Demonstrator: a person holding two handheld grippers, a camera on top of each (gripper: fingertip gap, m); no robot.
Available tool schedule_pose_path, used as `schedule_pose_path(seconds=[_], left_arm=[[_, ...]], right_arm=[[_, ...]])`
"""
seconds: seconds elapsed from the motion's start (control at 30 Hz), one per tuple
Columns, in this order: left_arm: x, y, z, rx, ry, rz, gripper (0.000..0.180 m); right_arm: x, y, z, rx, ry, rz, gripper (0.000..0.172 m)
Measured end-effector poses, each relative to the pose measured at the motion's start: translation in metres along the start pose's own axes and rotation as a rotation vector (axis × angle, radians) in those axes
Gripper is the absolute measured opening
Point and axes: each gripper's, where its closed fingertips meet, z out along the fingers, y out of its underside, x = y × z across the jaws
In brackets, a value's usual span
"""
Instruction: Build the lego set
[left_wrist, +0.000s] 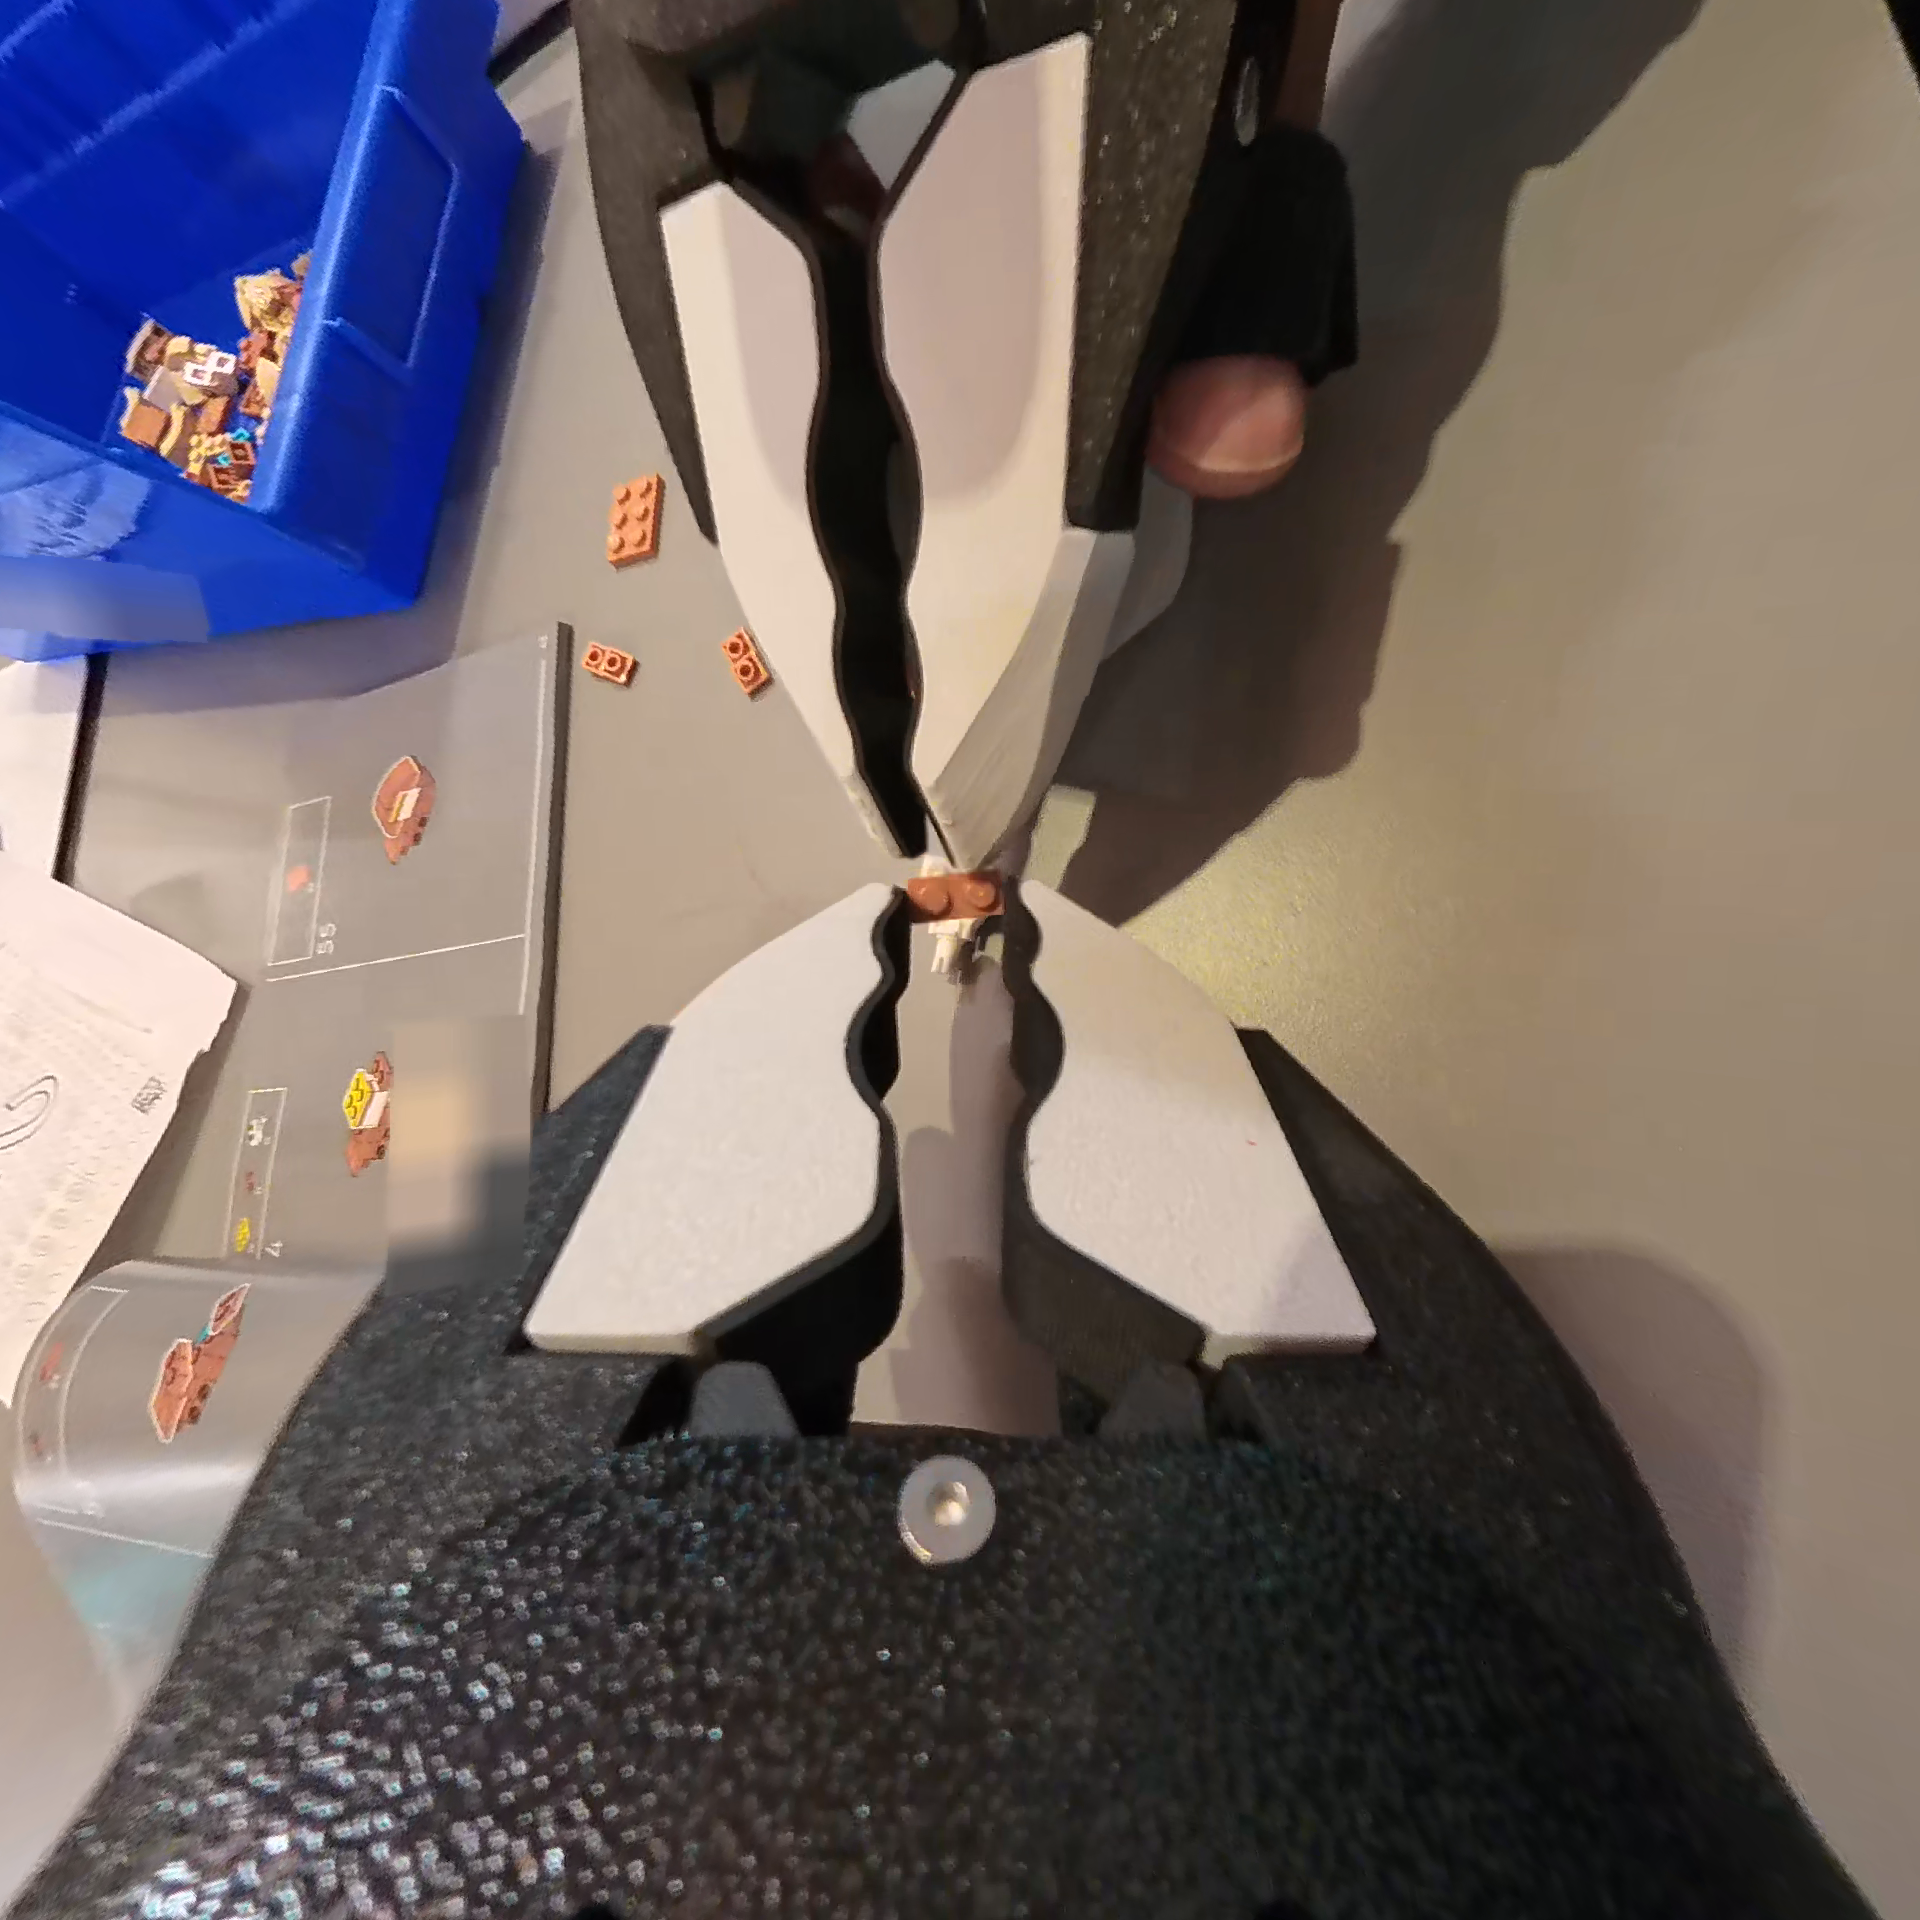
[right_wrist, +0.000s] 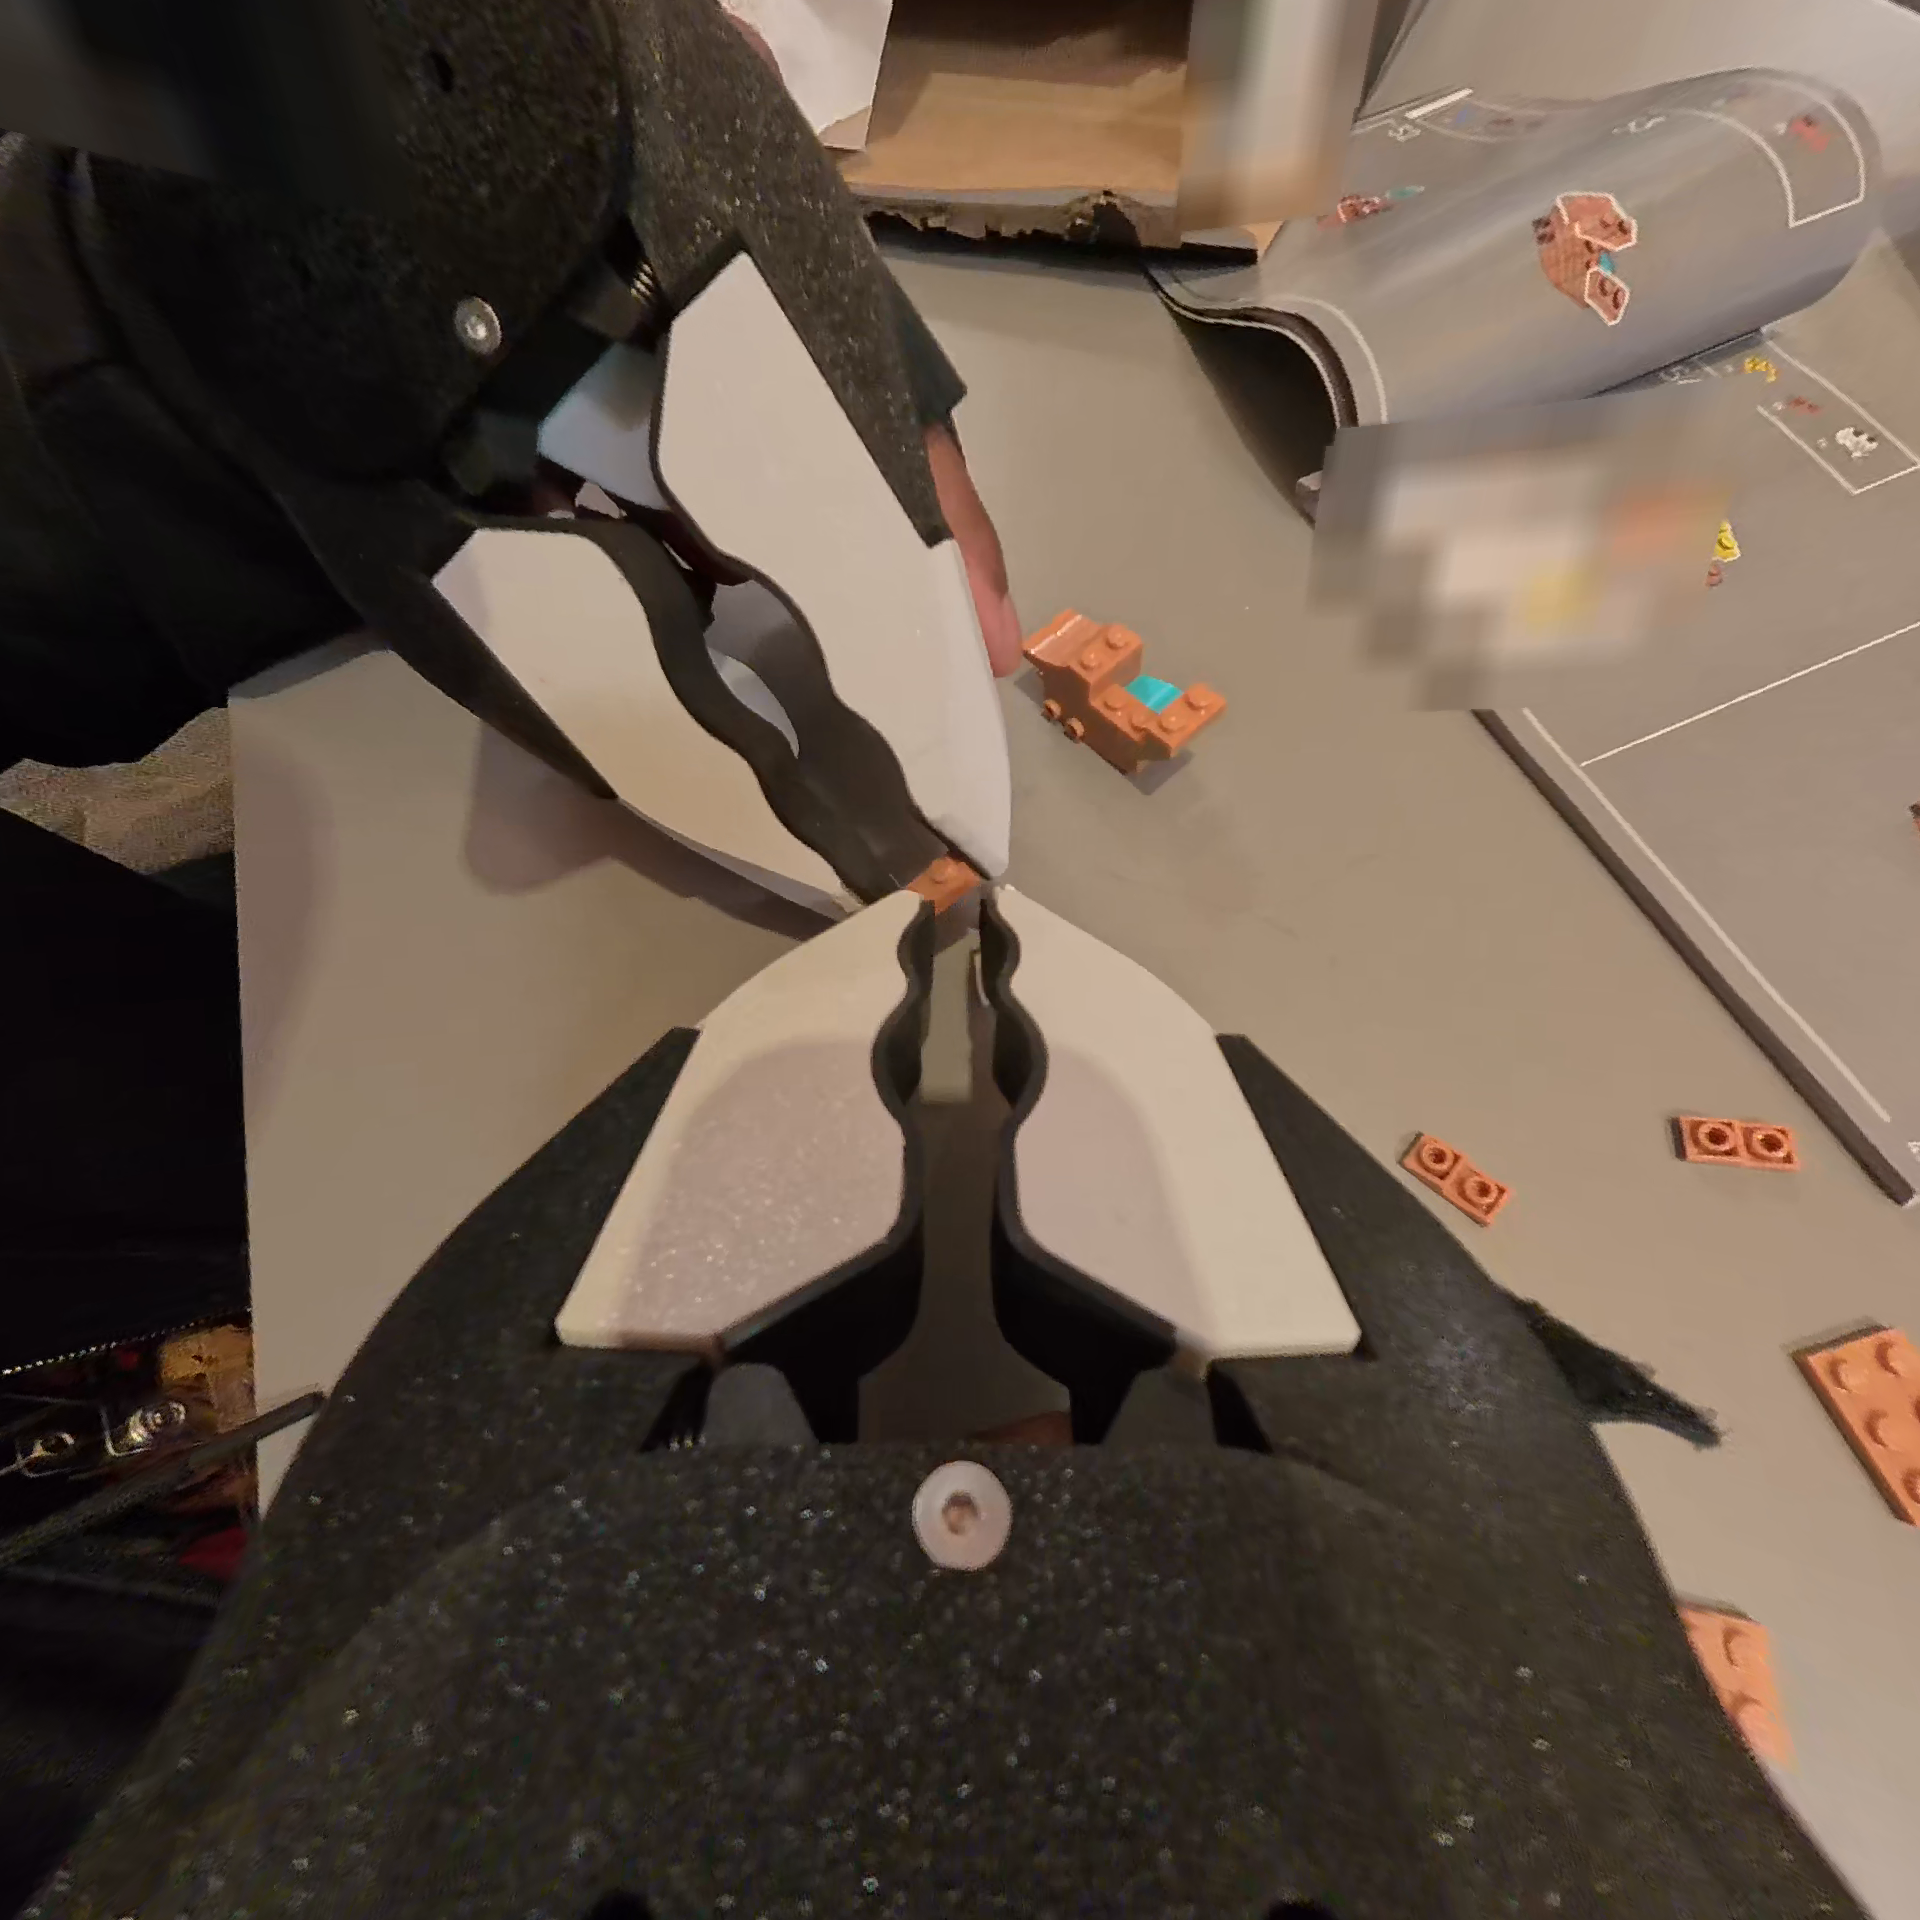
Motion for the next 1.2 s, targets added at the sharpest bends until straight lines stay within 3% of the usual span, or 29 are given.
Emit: schedule_pose_path(seconds=[0.4,0.7,1.2], left_arm=[[-0.001,0.008,-0.001,-0.028,0.083,-0.035,0.016],[0.000,0.006,-0.002,-0.056,0.167,-0.037,0.016],[0.010,0.008,0.008,-0.108,0.282,-0.025,0.016]], right_arm=[[0.009,0.021,0.006,-0.123,0.032,-0.065,0.027],[0.013,0.026,0.017,-0.200,0.057,-0.152,0.016],[-0.004,0.027,0.016,-0.185,-0.032,-0.268,0.016]])
